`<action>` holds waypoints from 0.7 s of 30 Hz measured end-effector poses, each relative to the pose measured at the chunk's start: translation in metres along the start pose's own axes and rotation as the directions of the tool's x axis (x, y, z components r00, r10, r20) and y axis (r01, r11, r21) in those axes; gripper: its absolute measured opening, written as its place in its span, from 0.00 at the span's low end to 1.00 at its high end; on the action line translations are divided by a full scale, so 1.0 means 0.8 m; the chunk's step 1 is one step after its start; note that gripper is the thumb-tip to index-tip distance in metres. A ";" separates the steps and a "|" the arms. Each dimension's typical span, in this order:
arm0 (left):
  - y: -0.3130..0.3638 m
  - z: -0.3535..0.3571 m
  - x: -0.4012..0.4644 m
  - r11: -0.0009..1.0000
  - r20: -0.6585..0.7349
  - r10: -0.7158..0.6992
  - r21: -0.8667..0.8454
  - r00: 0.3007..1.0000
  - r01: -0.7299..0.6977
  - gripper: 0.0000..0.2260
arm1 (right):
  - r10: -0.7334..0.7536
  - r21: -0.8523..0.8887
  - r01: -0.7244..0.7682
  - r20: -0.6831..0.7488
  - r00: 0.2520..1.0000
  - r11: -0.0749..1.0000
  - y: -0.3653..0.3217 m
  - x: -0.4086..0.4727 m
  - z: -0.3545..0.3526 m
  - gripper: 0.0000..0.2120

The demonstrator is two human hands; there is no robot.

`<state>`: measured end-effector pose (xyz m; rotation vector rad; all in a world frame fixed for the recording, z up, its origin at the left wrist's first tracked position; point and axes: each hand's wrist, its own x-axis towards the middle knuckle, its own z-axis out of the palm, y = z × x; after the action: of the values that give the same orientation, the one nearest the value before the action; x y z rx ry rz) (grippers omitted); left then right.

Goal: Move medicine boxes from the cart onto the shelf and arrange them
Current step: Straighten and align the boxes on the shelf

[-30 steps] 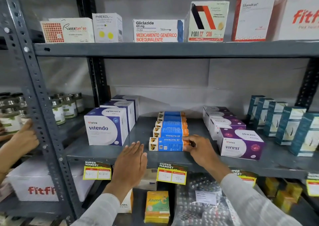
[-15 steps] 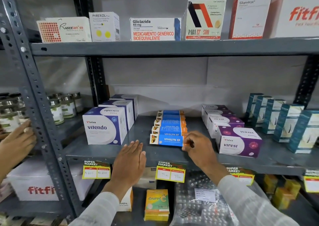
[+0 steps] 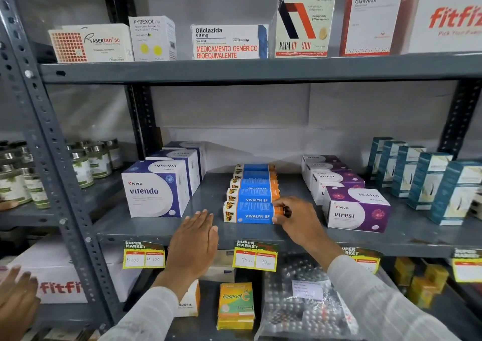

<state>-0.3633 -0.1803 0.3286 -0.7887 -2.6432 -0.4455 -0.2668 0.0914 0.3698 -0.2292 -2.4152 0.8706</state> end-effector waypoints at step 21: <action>0.007 -0.007 -0.003 1.000 0.022 -0.010 -0.013 1.000 0.010 0.36 | -0.010 -0.046 0.010 0.000 1.000 0.999 -0.007 -0.006 0.000 0.15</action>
<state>-0.3571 -0.1796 0.3339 -0.7892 -2.6682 -0.4592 -0.2630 0.0855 0.3711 -0.2339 -2.4361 0.8117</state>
